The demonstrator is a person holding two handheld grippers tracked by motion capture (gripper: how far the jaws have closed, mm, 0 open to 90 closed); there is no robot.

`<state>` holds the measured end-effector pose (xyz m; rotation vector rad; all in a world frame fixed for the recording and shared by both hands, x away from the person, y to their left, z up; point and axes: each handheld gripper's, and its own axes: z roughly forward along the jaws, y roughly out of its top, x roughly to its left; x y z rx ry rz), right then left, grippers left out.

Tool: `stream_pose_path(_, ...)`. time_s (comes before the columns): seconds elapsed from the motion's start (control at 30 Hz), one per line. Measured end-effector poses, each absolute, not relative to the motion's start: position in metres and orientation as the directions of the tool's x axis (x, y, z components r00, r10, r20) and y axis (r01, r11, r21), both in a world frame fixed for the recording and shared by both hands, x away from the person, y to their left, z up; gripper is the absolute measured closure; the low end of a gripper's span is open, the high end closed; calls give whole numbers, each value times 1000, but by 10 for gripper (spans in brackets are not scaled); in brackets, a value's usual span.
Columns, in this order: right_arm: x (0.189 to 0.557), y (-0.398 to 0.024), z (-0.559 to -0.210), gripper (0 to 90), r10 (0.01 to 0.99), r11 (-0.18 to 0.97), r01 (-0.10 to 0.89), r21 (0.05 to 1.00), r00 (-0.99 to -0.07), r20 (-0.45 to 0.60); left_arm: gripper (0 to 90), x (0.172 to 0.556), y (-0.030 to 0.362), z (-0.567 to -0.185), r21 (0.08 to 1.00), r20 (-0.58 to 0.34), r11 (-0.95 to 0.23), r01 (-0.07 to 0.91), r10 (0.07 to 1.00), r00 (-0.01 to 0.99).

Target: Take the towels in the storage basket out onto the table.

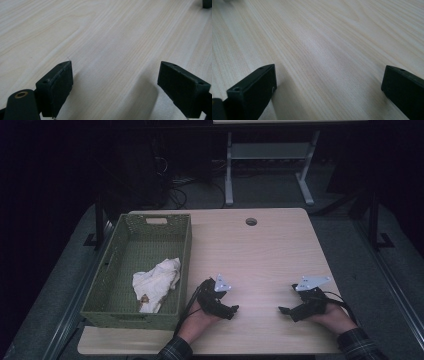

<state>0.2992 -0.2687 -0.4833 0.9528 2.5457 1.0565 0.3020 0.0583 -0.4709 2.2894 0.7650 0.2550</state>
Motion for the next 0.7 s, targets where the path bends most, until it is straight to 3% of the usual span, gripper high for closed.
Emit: stream_pose_path(0.7,299,-269,-483,0,645,529,483,698,-764,40,129,301,59,-455,674,-65,-554,488,613,787)
